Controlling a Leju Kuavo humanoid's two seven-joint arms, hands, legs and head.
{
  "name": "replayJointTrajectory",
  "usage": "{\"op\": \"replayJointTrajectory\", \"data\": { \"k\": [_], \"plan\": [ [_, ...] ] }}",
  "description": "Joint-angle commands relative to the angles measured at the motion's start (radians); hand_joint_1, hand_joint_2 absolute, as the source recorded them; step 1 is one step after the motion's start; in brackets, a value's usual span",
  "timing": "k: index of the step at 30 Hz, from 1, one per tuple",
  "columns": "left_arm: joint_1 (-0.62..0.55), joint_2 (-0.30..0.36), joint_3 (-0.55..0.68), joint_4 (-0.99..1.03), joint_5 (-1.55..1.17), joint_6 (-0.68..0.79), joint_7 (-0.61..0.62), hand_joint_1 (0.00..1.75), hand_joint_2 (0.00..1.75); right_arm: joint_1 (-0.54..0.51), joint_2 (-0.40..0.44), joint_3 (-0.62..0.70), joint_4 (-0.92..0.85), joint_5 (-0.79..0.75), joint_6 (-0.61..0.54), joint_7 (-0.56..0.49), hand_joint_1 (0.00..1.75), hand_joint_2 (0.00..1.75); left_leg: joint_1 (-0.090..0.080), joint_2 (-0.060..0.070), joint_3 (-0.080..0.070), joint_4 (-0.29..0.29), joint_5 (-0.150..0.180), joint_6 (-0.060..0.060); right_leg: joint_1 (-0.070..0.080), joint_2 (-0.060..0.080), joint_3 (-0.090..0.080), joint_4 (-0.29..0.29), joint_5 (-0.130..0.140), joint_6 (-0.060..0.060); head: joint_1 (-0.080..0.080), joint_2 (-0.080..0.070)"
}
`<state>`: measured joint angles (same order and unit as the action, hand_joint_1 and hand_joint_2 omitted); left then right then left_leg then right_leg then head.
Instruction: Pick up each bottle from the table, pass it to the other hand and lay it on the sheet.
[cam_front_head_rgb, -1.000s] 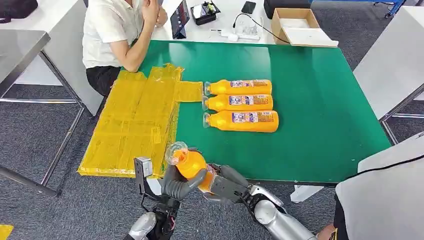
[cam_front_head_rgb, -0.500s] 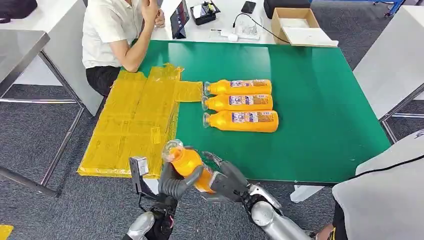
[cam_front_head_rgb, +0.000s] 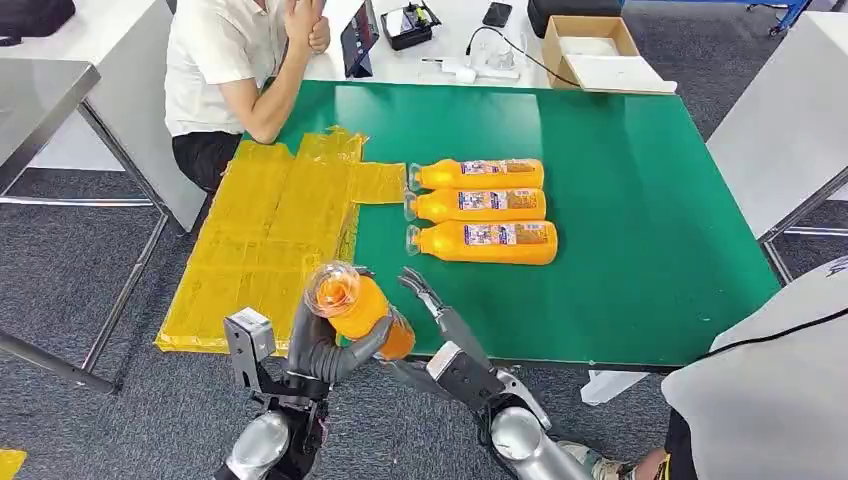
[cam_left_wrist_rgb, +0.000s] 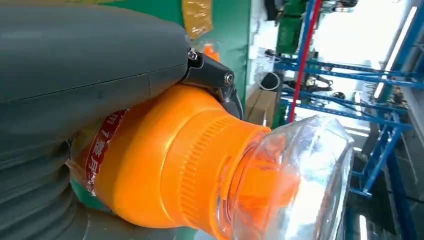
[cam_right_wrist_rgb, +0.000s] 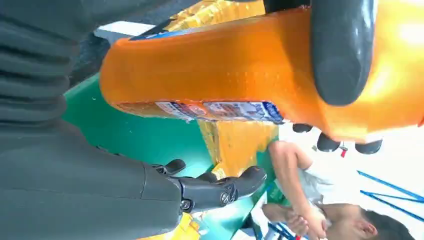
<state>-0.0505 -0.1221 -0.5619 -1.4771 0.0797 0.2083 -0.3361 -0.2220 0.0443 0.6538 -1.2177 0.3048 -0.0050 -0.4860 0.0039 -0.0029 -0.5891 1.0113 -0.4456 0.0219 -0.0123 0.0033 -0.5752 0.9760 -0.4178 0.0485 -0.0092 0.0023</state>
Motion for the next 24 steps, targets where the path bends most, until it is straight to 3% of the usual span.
{"op": "replayJointTrajectory", "data": {
  "k": [1, 7, 10, 17, 21, 24],
  "plan": [
    [-0.030, 0.071, 0.003, -0.016, -0.106, 0.001, 0.001, 1.75, 1.75, 0.012, 0.010, -0.046, -0.014, 0.017, 0.005, -0.003, 0.00, 0.00, 0.000, 0.000, 0.002, 0.000, -0.001, -0.001, 0.000, 0.000, 0.002, 0.000, -0.001, -0.002, 0.000, 0.000],
    [-0.089, 0.085, -0.018, 0.005, -0.661, 0.194, 0.069, 1.75, 1.75, 0.066, 0.060, -0.135, -0.048, 0.028, -0.063, -0.064, 0.00, 0.00, 0.000, -0.001, 0.005, -0.001, -0.001, -0.002, 0.001, -0.002, 0.004, 0.000, -0.002, -0.003, 0.000, 0.000],
    [-0.131, 0.073, -0.032, 0.069, -0.784, 0.184, 0.135, 1.75, 1.75, 0.086, 0.075, -0.173, -0.082, 0.033, -0.119, -0.066, 0.00, 0.00, 0.000, -0.002, 0.001, 0.000, 0.000, -0.001, 0.001, -0.003, 0.001, 0.000, -0.001, -0.002, 0.000, 0.000],
    [-0.241, 0.041, 0.036, 0.349, -1.192, 0.257, 0.327, 1.75, 1.75, 0.106, 0.090, -0.204, -0.103, 0.033, -0.113, -0.038, 0.00, 0.00, 0.000, -0.003, 0.003, -0.002, 0.001, -0.001, 0.000, -0.003, 0.003, -0.001, -0.001, -0.002, 0.000, 0.000],
    [-0.313, 0.024, 0.080, 0.516, -1.304, 0.220, 0.401, 1.75, 1.75, 0.106, 0.102, -0.220, -0.092, 0.021, -0.101, -0.027, 0.00, 0.00, 0.000, -0.003, 0.003, -0.002, 0.001, -0.001, 0.000, -0.003, 0.003, -0.001, -0.001, -0.002, 0.000, 0.000],
    [-0.436, 0.017, 0.084, 0.750, -1.388, 0.120, 0.518, 1.75, 1.75, 0.088, 0.115, -0.221, -0.066, 0.011, -0.077, -0.024, 0.00, 0.00, 0.000, -0.003, 0.002, -0.001, 0.002, -0.001, 0.001, -0.003, 0.002, -0.001, 0.000, -0.001, 0.000, 0.000]
  ]
}}
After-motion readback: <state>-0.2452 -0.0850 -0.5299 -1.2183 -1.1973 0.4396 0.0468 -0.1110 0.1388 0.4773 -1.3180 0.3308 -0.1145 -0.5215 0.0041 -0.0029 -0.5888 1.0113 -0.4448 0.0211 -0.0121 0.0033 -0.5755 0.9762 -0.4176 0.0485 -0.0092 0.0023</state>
